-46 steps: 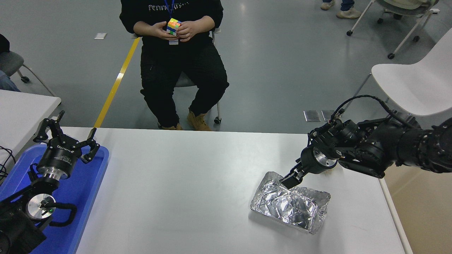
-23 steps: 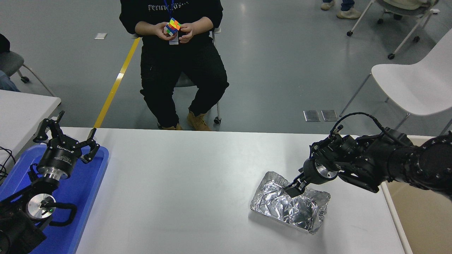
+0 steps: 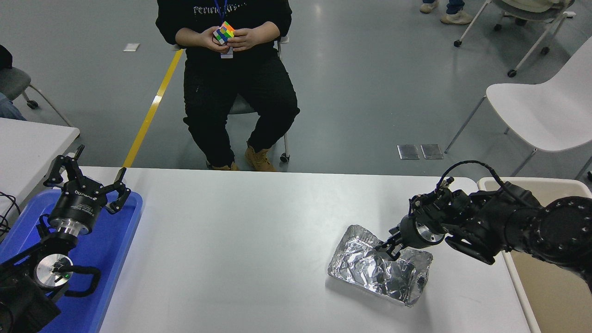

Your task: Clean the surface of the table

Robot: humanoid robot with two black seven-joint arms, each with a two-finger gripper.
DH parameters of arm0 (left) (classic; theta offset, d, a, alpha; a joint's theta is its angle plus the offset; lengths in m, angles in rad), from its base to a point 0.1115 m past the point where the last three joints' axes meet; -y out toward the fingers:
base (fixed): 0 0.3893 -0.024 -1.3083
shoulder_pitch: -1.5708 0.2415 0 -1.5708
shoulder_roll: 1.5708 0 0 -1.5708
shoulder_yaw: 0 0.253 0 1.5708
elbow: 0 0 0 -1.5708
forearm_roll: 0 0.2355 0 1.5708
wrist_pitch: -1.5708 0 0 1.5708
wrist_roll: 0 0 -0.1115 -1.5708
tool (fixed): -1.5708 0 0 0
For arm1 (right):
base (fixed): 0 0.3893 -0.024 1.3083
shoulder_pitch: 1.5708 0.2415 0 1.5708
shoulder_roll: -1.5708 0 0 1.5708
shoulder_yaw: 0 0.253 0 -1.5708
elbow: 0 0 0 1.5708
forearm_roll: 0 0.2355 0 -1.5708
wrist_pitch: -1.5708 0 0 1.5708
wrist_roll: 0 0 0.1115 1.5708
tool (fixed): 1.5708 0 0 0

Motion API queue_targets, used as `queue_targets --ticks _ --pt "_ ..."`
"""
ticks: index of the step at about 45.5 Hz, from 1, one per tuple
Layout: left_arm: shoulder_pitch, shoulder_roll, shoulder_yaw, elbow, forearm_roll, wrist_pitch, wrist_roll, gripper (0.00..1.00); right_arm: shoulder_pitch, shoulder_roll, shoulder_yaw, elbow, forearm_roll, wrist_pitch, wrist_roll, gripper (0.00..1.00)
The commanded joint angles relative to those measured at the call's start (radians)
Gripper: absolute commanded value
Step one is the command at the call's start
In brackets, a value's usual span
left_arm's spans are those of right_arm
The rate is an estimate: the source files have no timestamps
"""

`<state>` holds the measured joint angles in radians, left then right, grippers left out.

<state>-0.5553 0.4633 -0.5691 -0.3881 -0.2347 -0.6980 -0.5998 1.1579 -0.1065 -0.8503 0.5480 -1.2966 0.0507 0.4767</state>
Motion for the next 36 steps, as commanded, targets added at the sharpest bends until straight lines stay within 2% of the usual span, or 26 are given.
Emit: queue_targets --ticks 1,3,25,36 --pt "0.0 0.0 0.0 0.0 0.0 0.0 0.0 1.0 -0.003 0.004 -0.016 -0.008 0.0 -0.003 0.03 0.04" --pt "0.0 0.0 0.0 0.0 0.0 0.0 0.0 1.0 -0.001 0.004 -0.016 -0.01 0.0 -0.003 0.031 0.0" --pt "0.0 0.0 0.0 0.0 0.0 0.0 0.0 1.0 0.006 0.01 -0.006 -0.033 0.017 -0.005 0.071 0.0" --pt "0.0 0.0 0.0 0.0 0.0 0.0 0.0 1.0 0.048 -0.025 0.111 -0.02 0.055 0.001 0.125 0.0"
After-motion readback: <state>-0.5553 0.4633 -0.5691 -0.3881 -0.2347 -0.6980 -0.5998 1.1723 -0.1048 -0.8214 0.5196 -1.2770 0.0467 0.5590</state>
